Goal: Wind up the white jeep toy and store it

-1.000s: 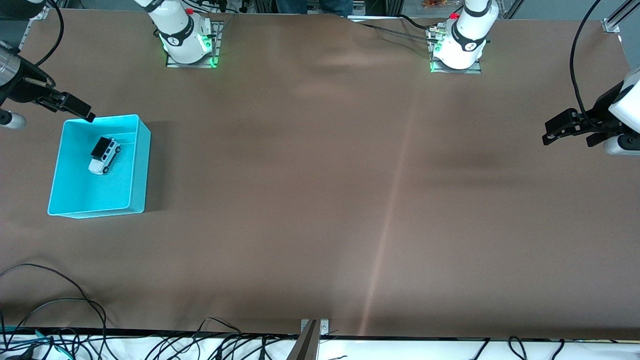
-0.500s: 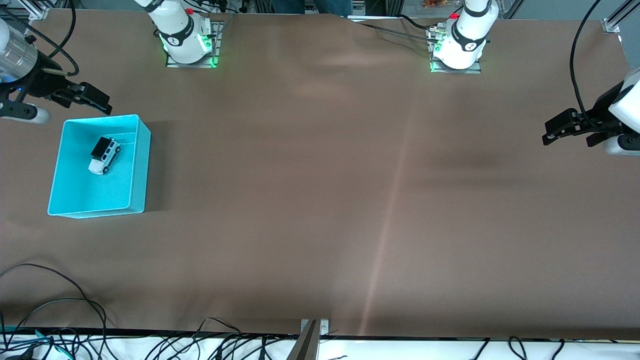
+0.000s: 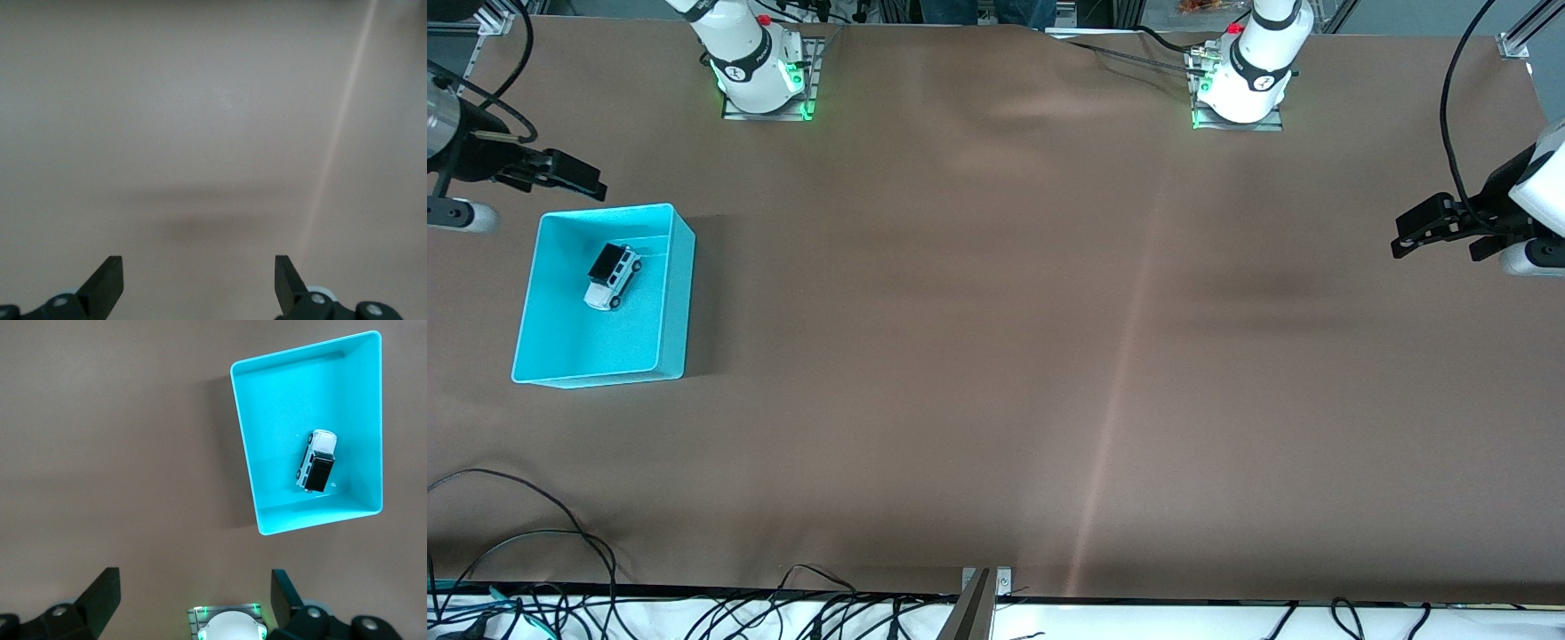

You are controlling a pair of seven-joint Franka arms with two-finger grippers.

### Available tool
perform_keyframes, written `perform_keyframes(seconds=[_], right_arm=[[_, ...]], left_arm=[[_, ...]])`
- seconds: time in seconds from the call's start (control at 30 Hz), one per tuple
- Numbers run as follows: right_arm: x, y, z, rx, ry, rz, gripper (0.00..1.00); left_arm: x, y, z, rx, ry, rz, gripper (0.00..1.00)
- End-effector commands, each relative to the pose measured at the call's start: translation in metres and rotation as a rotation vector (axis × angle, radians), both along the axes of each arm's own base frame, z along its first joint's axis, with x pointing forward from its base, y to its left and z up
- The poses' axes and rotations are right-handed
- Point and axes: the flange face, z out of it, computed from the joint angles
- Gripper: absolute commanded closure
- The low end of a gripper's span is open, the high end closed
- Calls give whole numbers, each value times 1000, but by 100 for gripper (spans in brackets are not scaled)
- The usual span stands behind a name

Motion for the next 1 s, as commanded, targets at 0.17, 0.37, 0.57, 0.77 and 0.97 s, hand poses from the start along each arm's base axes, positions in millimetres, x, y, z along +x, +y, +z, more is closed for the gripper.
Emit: perform_keyframes(seconds=[0.17, 0.37, 0.57, 0.77, 0.97], right_arm=[[-3, -4, 10, 35, 15, 98, 0], [0, -2, 8, 37, -4, 137, 0], [6, -2, 6, 40, -51, 161, 0], [13, -3, -3, 34, -90, 153, 0], [14, -4, -5, 33, -96, 148, 0]], left_arm=[[1, -1, 4, 28, 5, -24, 0], [1, -1, 4, 28, 5, -24, 0], [1, -1, 4, 28, 5, -24, 0], [1, -1, 4, 28, 5, -24, 0], [1, -1, 4, 28, 5, -24, 0]])
